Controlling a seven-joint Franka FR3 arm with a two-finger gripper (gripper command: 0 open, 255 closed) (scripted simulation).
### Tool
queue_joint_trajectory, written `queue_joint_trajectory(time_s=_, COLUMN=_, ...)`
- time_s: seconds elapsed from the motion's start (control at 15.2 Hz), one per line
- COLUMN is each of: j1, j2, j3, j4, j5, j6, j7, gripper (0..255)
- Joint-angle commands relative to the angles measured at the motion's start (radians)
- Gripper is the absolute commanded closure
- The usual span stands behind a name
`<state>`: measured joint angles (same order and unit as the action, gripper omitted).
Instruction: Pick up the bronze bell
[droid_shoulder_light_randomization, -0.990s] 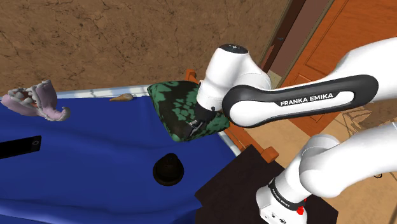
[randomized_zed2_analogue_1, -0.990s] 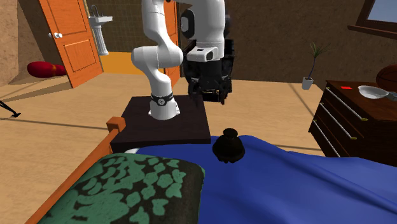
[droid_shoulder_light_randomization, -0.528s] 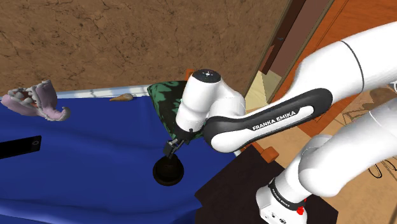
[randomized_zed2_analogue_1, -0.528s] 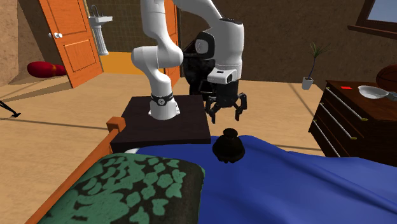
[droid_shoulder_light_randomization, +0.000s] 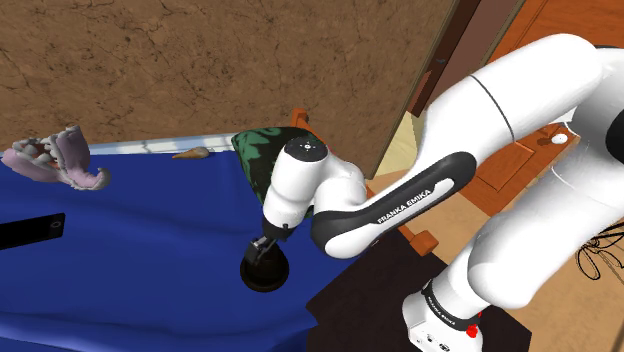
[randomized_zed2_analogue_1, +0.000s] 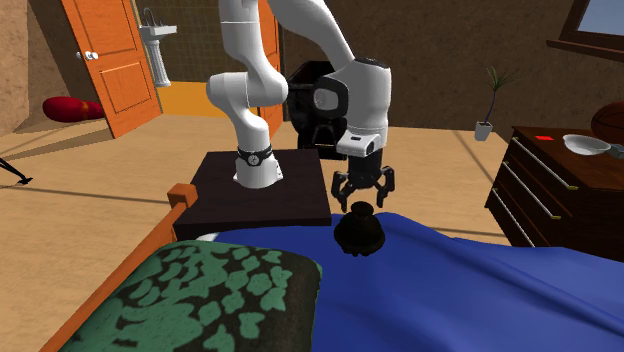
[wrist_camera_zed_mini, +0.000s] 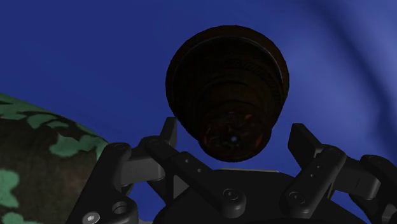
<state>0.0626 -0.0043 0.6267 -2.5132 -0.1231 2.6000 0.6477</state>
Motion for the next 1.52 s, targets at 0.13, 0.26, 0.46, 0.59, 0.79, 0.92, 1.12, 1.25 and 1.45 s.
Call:
queue_joint_trajectory(time_s=0.13, j1=-0.001, j2=0.037, j3=-0.003, j4=-0.006, j5=-0.051, j6=0.034, j7=0.040, gripper=0)
queue_joint_trajectory(time_s=0.26, j1=-0.002, j2=0.035, j3=-0.003, j4=-0.006, j5=-0.048, j6=0.033, j7=0.037, gripper=255)
queue_joint_trajectory(time_s=0.46, j1=-0.001, j2=0.034, j3=-0.003, j4=-0.007, j5=-0.047, j6=0.033, j7=0.037, gripper=255)
queue_joint_trajectory(time_s=0.59, j1=-0.001, j2=0.034, j3=-0.003, j4=-0.007, j5=-0.048, j6=0.033, j7=0.037, gripper=255)
queue_joint_trajectory(time_s=0.79, j1=-0.001, j2=0.037, j3=-0.003, j4=-0.006, j5=-0.051, j6=0.034, j7=0.040, gripper=255)
queue_joint_trajectory(time_s=0.92, j1=-0.001, j2=0.006, j3=0.001, j4=-0.003, j5=-0.009, j6=0.008, j7=0.008, gripper=255)
queue_joint_trajectory(time_s=1.12, j1=0.003, j2=-0.038, j3=0.004, j4=0.004, j5=0.047, j6=-0.033, j7=-0.034, gripper=255)
queue_joint_trajectory(time_s=1.25, j1=0.007, j2=-0.066, j3=0.001, j4=0.010, j5=0.079, j6=-0.061, j7=-0.058, gripper=255)
queue_joint_trajectory(time_s=1.45, j1=0.015, j2=-0.106, j3=-0.005, j4=0.022, j5=0.119, j6=-0.105, j7=-0.090, gripper=255)
